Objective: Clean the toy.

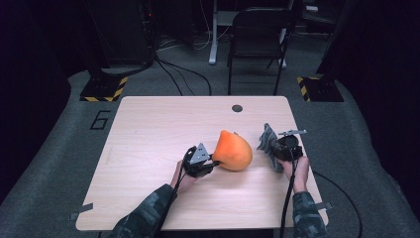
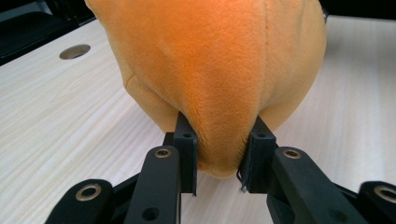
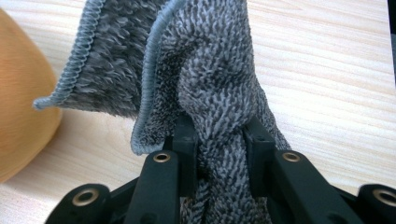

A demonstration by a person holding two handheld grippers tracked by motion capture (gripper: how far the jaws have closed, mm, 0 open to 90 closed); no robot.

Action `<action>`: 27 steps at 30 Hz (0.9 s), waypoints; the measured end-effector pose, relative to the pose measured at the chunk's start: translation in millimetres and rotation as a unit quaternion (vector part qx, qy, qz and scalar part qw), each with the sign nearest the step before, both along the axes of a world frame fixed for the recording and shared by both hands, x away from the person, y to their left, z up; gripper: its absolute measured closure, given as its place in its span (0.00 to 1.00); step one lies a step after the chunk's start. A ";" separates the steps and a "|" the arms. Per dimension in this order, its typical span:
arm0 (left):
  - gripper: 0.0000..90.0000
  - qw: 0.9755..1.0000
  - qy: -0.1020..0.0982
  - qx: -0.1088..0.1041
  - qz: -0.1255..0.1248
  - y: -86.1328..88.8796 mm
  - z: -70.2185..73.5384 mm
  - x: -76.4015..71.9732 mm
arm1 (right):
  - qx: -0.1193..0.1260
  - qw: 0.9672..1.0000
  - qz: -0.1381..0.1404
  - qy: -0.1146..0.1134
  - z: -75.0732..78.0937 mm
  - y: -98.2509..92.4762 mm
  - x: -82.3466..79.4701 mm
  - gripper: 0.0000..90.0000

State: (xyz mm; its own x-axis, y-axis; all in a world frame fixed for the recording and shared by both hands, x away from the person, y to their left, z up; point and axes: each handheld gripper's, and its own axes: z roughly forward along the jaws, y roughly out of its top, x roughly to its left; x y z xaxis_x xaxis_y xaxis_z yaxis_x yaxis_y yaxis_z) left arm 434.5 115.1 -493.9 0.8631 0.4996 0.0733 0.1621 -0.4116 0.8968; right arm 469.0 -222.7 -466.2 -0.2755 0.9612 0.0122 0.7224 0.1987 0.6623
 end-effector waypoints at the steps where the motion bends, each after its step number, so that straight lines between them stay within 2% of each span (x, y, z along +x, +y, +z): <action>1: 0.80 1.000 0.006 -0.005 0.002 0.4 3.7 -0.9 | -0.001 1.000 0.000 0.000 0.2 0.1 -0.1 0.79; 6: 0.80 0.999 0.035 -0.023 0.018 3.6 14.9 -4.2 | 0.000 1.000 0.000 0.000 1.1 1.1 -0.4 0.79; 10: 0.80 0.996 0.072 -0.040 0.030 7.5 20.4 -3.9 | 0.000 1.000 0.000 0.000 1.3 1.6 -0.6 0.79; 11: 0.80 0.995 0.085 -0.047 0.036 7.8 20.9 -4.5 | -0.001 1.000 0.000 0.000 1.4 1.8 -0.6 0.79; 14: 0.80 0.992 0.106 -0.051 0.051 7.8 22.6 -5.0 | -0.003 1.000 0.000 -0.001 1.6 1.7 -0.5 0.79; 15: 0.80 0.990 0.119 -0.053 0.054 8.1 23.1 -5.2 | -0.003 1.000 0.000 -0.001 1.5 1.7 -0.5 0.79; 18: 0.80 0.987 0.136 -0.061 0.059 8.6 23.1 -5.1 | -0.004 1.000 -0.001 -0.001 1.6 1.8 -0.6 0.79; 21: 0.80 0.985 0.148 -0.060 0.063 9.3 22.0 -4.3 | -0.004 1.000 0.000 -0.001 2.3 2.4 -0.9 0.79; 23: 0.80 0.982 0.162 -0.061 0.071 9.5 19.2 -3.3 | -0.003 1.000 0.001 -0.001 2.9 2.8 -1.1 0.79; 25: 0.79 0.978 0.183 -0.065 0.078 9.8 13.9 -0.8 | -0.002 1.000 0.000 0.000 3.7 3.8 -1.8 0.79; 27: 0.79 0.975 0.198 -0.064 0.081 10.0 8.7 1.7 | -0.003 1.000 0.001 -0.001 4.0 4.0 -1.8 0.79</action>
State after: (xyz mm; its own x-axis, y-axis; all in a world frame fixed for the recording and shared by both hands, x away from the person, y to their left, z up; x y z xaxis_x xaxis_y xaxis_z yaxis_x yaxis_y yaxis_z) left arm 436.2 125.1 -485.2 0.7201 0.6151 -0.3213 0.5599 -0.2415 0.7925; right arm 467.3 -218.6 -462.2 -0.2772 0.9608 0.0053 0.7209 0.2044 0.6622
